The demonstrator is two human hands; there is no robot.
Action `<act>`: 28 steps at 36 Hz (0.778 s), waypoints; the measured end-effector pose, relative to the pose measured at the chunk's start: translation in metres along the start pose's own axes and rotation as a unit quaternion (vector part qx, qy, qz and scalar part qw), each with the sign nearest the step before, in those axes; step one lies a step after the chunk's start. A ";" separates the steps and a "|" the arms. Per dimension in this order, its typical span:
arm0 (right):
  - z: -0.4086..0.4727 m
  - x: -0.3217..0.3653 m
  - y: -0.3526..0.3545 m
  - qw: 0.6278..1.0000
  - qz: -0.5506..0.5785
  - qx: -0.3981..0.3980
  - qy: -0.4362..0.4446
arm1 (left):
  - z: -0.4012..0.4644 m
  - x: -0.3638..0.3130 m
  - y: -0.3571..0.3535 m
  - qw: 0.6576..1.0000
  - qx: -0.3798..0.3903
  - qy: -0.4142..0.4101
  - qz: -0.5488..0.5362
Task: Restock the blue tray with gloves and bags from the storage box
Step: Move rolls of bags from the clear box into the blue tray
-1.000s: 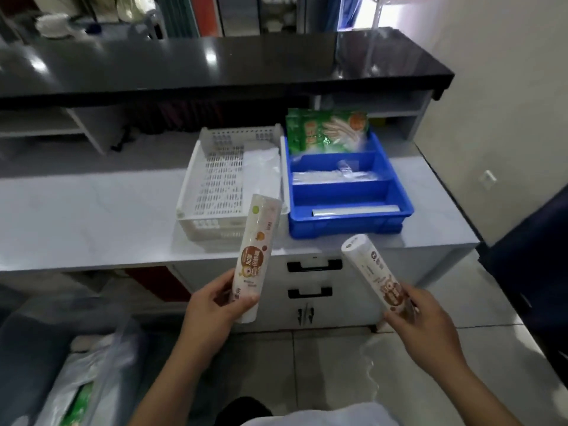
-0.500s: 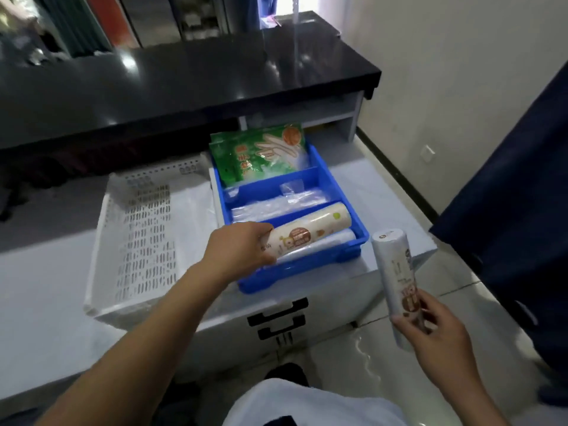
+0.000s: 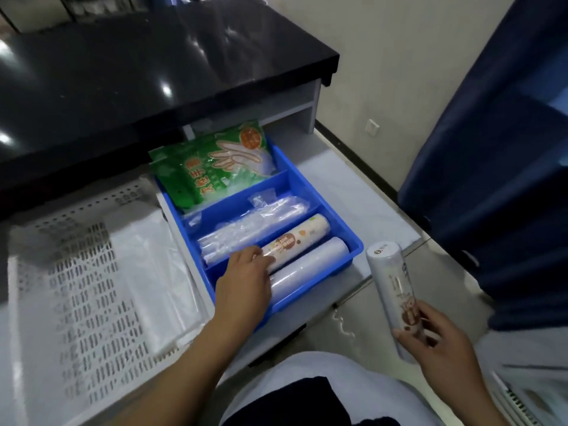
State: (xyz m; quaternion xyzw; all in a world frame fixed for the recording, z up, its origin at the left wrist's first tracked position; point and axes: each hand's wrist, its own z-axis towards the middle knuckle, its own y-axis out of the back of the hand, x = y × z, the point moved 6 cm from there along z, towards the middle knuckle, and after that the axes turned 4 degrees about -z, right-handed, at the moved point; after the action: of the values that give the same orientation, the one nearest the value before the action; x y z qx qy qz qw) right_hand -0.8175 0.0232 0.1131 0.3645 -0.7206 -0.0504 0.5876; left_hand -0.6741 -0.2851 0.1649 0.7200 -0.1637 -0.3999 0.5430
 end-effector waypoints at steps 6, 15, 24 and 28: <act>0.006 0.030 -0.001 0.997 -0.064 -0.011 0.047 | -0.006 0.007 -0.002 0.996 -0.016 -0.019 -0.091; 0.047 0.085 -0.004 0.983 -0.116 0.010 0.140 | -0.010 0.012 0.003 0.990 -0.037 0.009 -0.133; 0.085 0.159 -0.020 0.910 -0.233 0.103 0.328 | -0.013 0.026 -0.003 0.916 -0.135 0.161 -0.343; 0.090 0.187 -0.045 0.830 -0.319 0.151 0.431 | -0.015 0.032 0.001 0.828 -0.189 0.229 -0.476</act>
State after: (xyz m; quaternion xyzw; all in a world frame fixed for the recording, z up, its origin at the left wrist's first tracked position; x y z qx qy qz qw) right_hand -0.8840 -0.1506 0.2150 0.6428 -0.2363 0.0363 0.7278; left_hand -0.6428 -0.2967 0.1547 0.6631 0.4074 -0.4555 0.4322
